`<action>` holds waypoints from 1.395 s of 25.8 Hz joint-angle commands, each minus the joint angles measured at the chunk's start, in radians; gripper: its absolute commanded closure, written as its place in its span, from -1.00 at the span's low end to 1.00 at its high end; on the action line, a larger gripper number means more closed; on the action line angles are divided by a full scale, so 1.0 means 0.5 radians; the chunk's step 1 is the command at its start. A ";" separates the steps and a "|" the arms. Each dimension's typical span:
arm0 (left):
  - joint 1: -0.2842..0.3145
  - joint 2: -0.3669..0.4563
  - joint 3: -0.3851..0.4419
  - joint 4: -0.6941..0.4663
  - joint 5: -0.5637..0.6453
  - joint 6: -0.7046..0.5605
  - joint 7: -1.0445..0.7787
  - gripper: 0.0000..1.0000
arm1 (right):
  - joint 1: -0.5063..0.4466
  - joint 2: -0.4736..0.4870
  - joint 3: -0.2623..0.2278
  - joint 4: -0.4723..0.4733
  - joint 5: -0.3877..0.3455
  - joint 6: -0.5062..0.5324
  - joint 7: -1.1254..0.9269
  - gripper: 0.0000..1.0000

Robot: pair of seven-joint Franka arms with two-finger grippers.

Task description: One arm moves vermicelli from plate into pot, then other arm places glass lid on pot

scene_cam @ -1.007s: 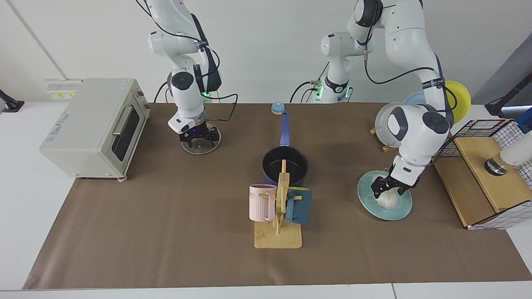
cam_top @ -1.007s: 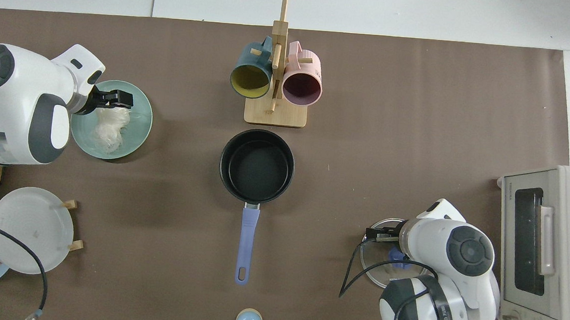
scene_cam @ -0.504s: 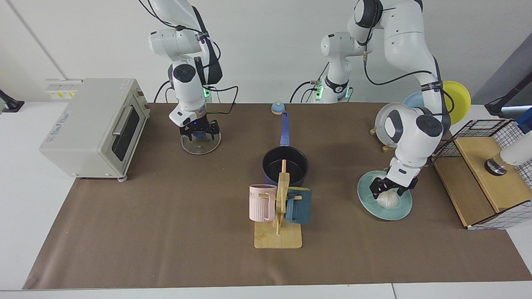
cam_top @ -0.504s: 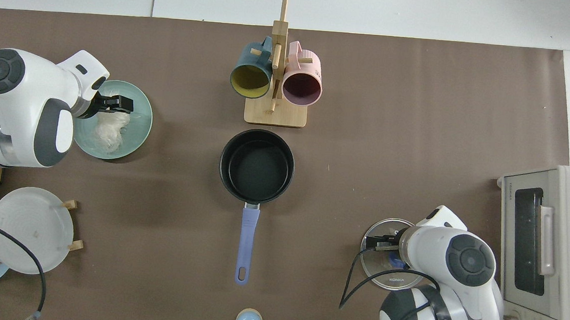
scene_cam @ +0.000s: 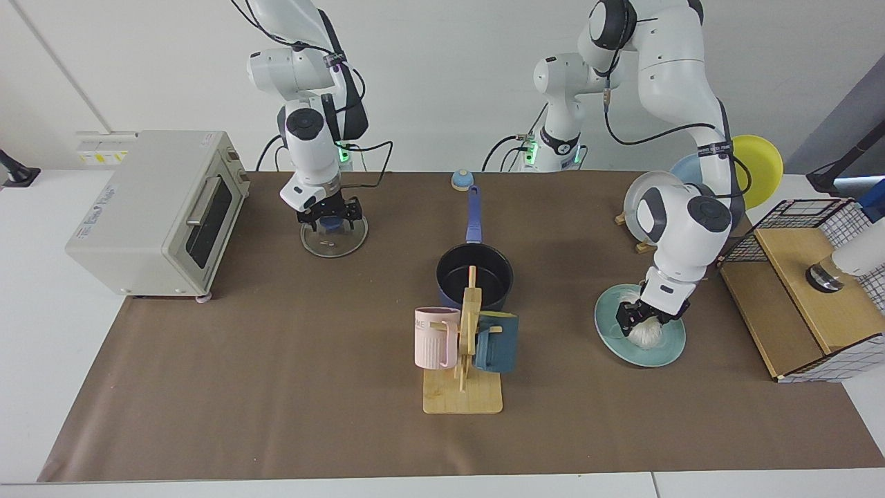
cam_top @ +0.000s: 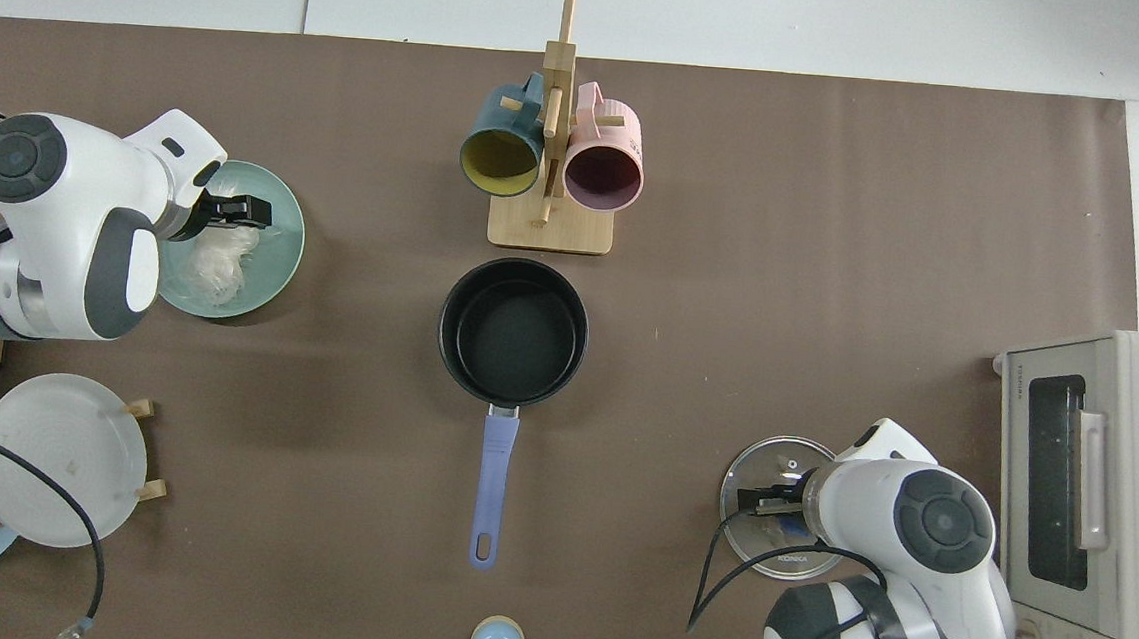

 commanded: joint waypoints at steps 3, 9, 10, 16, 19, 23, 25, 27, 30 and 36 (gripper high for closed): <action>-0.032 -0.024 0.002 0.126 0.050 -0.241 -0.087 1.00 | -0.053 -0.050 0.012 -0.026 0.002 -0.067 -0.158 -0.31; -0.010 -0.141 -0.056 0.320 0.023 -0.664 -0.109 1.00 | -0.056 -0.041 0.012 -0.014 0.002 -0.079 -0.174 0.72; -0.010 -0.187 -0.068 0.320 0.017 -0.714 -0.112 1.00 | -0.053 -0.035 0.015 -0.005 0.002 -0.085 -0.174 0.85; -0.016 -0.435 -0.203 0.304 -0.060 -1.011 -0.338 1.00 | -0.056 -0.022 0.012 0.210 0.002 -0.367 -0.177 1.00; -0.013 -0.506 -0.322 0.301 -0.063 -1.158 -0.470 1.00 | -0.062 -0.044 0.012 0.363 0.002 -0.582 -0.180 1.00; -0.010 -0.555 -0.491 0.301 -0.106 -1.266 -0.663 1.00 | -0.096 -0.065 0.009 0.547 0.002 -0.778 -0.192 1.00; -0.013 -0.564 -0.580 0.292 -0.158 -1.285 -0.805 1.00 | -0.115 -0.068 0.006 0.630 0.005 -0.840 -0.214 1.00; -0.013 -0.574 -0.684 0.271 -0.195 -1.276 -0.894 1.00 | -0.124 -0.065 -0.006 0.707 0.005 -0.886 -0.235 1.00; -0.013 -0.577 -0.786 0.261 -0.256 -1.233 -0.968 1.00 | -0.194 -0.062 -0.009 0.832 0.002 -0.966 -0.302 1.00; -0.019 -0.601 -0.893 0.145 -0.348 -1.018 -0.983 1.00 | -0.311 -0.041 -0.012 1.066 0.002 -1.128 -0.468 1.00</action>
